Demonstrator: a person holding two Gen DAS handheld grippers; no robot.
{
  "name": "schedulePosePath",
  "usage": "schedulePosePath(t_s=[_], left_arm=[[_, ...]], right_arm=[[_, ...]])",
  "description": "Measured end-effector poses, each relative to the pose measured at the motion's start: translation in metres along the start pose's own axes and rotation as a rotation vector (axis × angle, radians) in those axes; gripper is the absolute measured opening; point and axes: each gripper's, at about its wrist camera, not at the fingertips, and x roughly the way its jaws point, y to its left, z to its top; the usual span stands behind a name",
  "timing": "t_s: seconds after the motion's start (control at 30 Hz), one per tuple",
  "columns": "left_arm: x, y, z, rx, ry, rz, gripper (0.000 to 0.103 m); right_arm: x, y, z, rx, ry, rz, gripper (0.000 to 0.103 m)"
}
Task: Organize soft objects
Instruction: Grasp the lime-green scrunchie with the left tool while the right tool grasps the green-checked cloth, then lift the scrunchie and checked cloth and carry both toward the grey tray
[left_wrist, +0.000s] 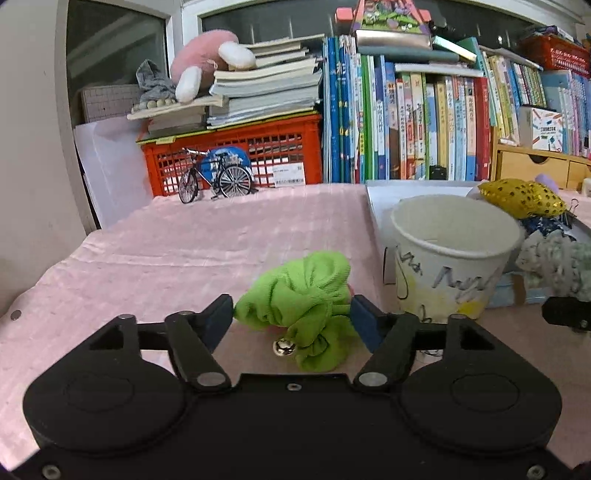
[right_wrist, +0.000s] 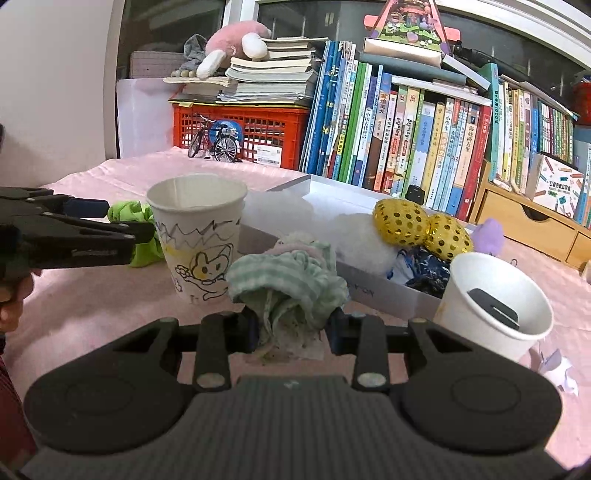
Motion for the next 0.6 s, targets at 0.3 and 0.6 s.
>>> schedulePosePath(t_s=[0.3,0.6], left_arm=[[0.018,0.012,-0.001,-0.088,0.08,-0.107,0.029],[0.001,0.016,0.01,-0.092,0.018,-0.091,0.018]], right_arm=[[0.008,0.002,-0.001,0.001,0.015,0.002,0.04],[0.006,0.005,0.004,-0.012,-0.006,-0.005,0.04]])
